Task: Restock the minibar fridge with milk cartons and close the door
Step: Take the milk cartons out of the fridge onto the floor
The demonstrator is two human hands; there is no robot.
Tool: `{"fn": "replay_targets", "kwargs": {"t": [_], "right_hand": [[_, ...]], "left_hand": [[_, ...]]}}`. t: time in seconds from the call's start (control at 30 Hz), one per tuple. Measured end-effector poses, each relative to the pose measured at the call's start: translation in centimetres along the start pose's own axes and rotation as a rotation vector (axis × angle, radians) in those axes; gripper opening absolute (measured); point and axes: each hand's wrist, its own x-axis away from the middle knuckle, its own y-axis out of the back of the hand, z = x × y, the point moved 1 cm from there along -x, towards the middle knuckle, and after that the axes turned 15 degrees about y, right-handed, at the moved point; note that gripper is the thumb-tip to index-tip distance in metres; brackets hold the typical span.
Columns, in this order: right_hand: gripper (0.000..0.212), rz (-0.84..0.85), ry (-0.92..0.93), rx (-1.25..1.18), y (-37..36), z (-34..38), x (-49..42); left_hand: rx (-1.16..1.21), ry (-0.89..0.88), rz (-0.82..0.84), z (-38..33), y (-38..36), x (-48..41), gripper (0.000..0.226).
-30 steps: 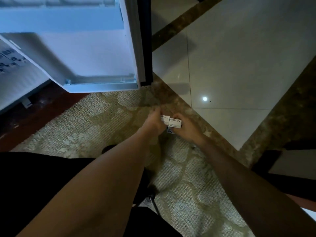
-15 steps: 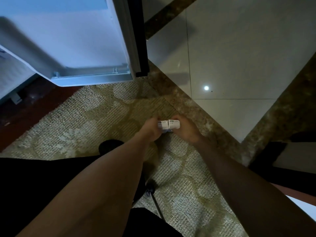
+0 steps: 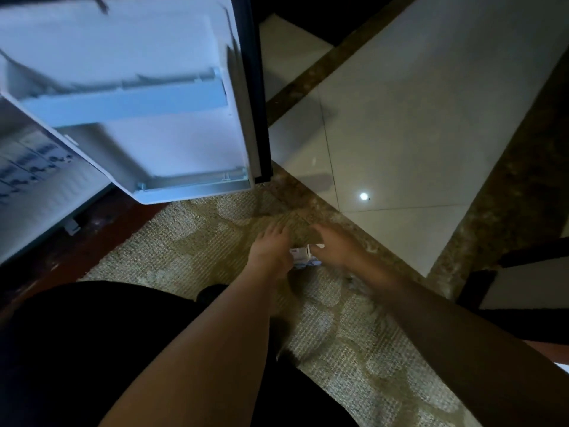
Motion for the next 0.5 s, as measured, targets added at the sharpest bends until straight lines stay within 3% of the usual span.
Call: {"fn": "replay_targets", "kwargs": {"t": [0.23, 0.5], "right_hand": [[0.052, -0.101, 0.140, 0.126, 7.0, 8.5, -1.7], [0.055, -0.139, 0.332, 0.325, 10.4, 19.1, -3.8]], "left_hand": [[-0.014, -0.083, -0.221, 4.1, 9.2, 3.7, 0.062], [-0.004, 0.019, -0.400, 12.7, 19.0, 7.7, 0.058]]}}
